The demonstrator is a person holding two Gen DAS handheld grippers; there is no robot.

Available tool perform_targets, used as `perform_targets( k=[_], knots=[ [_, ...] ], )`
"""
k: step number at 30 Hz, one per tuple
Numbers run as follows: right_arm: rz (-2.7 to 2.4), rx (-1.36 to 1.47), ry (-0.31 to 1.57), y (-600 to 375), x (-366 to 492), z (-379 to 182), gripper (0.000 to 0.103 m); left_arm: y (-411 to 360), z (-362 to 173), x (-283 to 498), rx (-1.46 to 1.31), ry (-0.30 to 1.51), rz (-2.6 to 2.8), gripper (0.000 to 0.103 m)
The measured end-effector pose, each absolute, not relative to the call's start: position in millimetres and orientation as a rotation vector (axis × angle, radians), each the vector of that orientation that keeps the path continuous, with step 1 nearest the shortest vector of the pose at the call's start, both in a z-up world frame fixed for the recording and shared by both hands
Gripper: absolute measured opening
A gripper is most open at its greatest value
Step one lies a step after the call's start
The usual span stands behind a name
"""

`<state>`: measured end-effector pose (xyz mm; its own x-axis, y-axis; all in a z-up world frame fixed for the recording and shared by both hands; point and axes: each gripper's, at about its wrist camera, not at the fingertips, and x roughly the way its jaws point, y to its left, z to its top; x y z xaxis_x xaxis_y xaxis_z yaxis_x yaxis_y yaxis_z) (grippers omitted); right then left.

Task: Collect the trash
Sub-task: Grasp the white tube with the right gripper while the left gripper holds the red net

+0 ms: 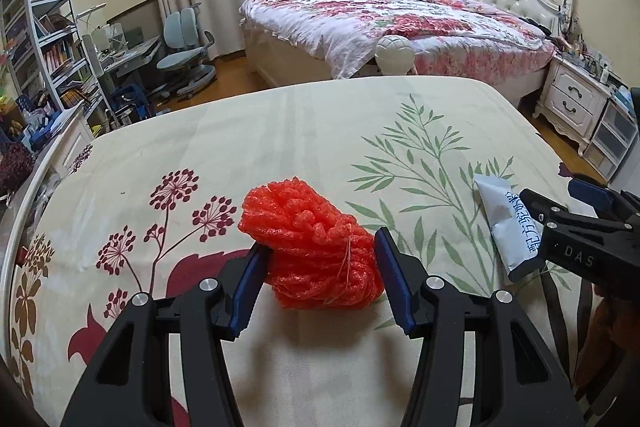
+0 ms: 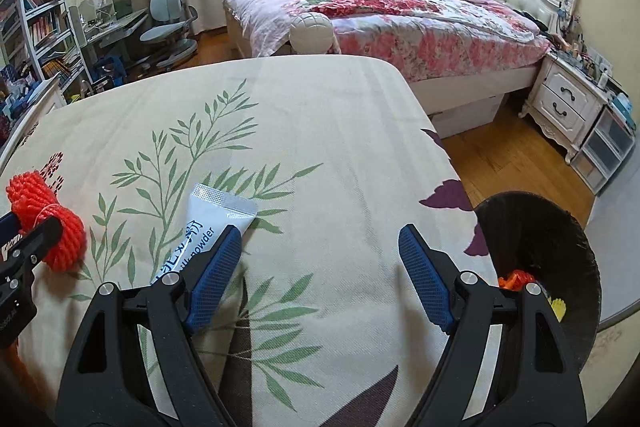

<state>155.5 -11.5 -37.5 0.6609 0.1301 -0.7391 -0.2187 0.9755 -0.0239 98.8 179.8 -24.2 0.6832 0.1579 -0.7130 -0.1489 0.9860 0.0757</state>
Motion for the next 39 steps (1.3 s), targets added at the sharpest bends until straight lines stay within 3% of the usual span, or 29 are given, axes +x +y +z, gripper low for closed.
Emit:
perform_targets(
  k=[18,31,37,39],
  knots=[
    [0.212,-0.069,0.773,-3,138,-14,0.079,194,-27,82,0.011,0.79,0.22,0.054],
    [0.281,-0.102,0.847,28,131,-30,0.076,204,-29,76,-0.016,0.781,0.24,0.054],
    [0.295,-0.098,0.878,29,126,-36,0.045,205,-30,76,-0.028,0.776,0.246,0.054],
    [0.304,-0.094,0.89,29,125,-38,0.031,204,-31,76,-0.029,0.774,0.248,0.054]
  ],
)
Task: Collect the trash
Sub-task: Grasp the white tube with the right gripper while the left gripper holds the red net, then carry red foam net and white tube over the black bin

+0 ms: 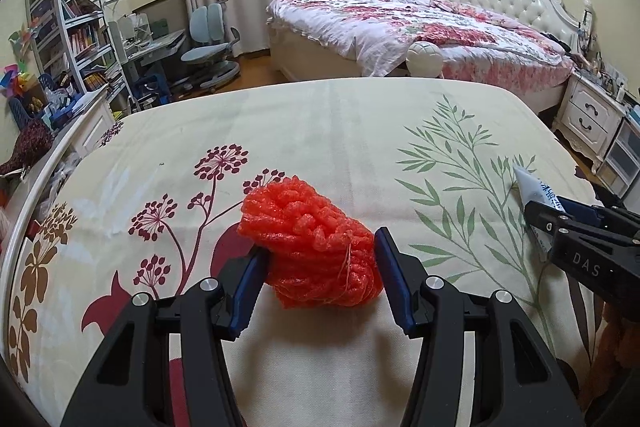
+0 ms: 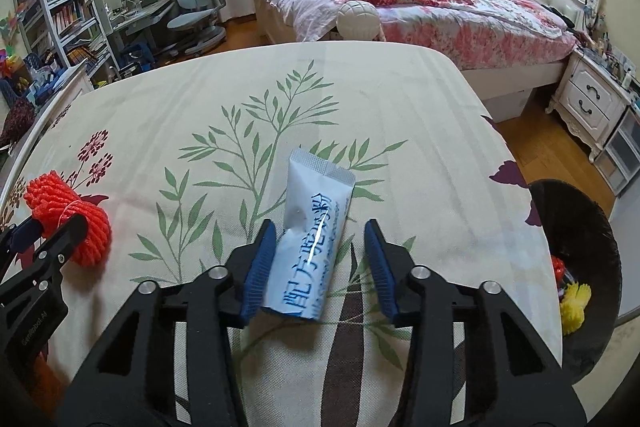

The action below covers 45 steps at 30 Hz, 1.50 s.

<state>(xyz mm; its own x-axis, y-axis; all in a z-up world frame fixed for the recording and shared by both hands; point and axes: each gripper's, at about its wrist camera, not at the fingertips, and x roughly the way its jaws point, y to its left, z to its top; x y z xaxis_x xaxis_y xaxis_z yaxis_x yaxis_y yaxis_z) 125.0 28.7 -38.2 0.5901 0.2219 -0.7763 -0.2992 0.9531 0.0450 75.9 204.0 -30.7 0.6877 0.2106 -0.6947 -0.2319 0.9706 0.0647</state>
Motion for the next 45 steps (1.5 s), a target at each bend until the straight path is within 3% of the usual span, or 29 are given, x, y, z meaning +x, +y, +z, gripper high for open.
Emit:
perform_targets(
  k=[9,45],
  knots=[
    [0.316,-0.073,0.881,18,116,-39,0.023,203,-30,75,-0.033,0.77,0.244,0.054],
    [0.117,0.03,0.786,-120,82,-21,0.021,61,-19,77,0.042,0.721,0.012,0.053]
  ],
)
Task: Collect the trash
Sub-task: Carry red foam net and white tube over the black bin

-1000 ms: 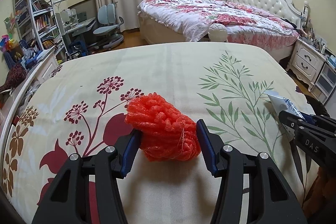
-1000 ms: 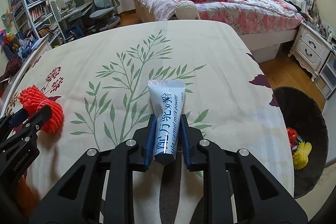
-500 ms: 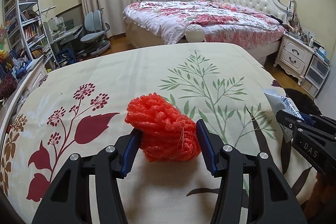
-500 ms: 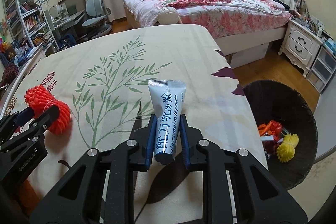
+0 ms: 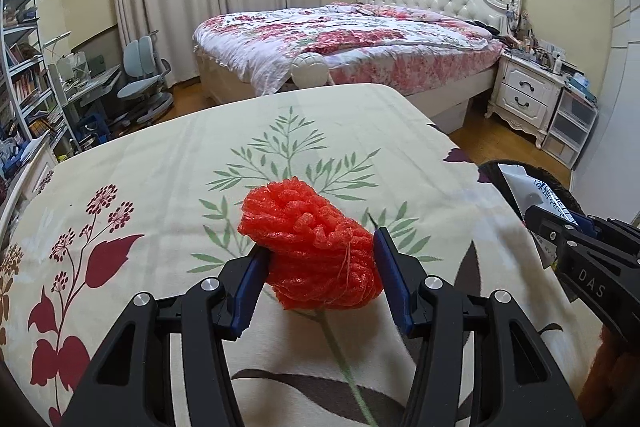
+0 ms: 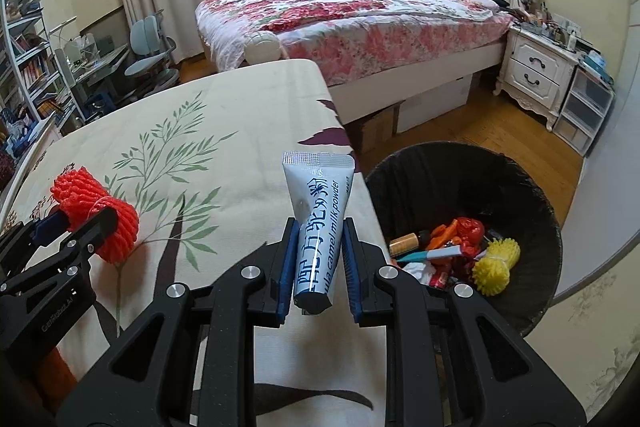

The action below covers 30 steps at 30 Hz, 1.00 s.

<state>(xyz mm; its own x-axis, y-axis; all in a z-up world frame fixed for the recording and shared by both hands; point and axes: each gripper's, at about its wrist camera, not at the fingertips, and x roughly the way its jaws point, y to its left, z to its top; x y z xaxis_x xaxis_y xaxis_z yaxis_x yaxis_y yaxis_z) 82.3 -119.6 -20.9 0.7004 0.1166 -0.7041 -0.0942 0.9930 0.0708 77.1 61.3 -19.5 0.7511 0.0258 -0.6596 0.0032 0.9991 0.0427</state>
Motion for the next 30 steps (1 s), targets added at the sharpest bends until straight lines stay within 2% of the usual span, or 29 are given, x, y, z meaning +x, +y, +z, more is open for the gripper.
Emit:
perform_targets(
  k=[20,30],
  knots=[
    [-0.093,0.104,0.737,-224,87,-18,0.021,-52,-2,110,0.101,0.646,-0.199,0.053],
    [-0.143,0.129,0.732,-254,100,-28,0.021,-91,-19,140,0.12,0.666,-0.226,0.053]
  ],
)
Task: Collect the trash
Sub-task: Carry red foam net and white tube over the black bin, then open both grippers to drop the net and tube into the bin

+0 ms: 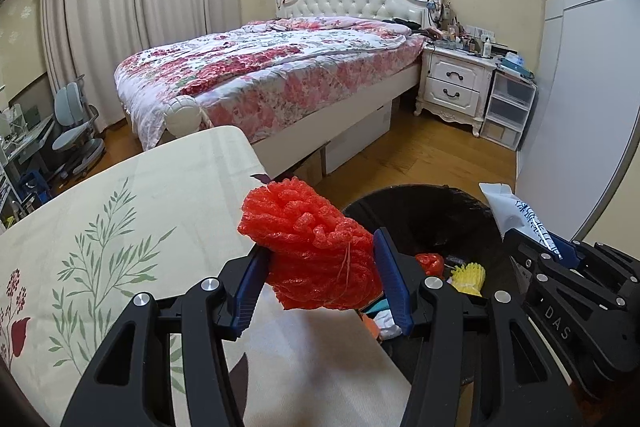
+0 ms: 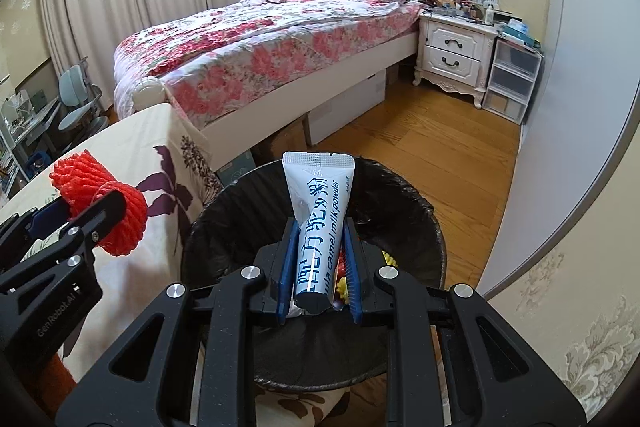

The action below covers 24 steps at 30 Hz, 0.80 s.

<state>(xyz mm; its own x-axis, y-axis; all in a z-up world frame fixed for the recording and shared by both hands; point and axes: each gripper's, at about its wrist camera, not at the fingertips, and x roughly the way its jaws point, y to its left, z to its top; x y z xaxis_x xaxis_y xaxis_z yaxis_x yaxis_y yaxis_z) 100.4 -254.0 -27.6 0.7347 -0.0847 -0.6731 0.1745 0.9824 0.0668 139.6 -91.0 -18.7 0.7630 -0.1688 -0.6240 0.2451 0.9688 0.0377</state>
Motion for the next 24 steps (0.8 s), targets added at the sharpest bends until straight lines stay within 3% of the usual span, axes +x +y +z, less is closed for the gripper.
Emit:
perform_targets(
  k=[24],
  knots=[
    [-0.193,0.166,0.774,-278,132,-56,0.022,-125,-37,171,0.173,0.712,-0.248,0.055]
  ],
)
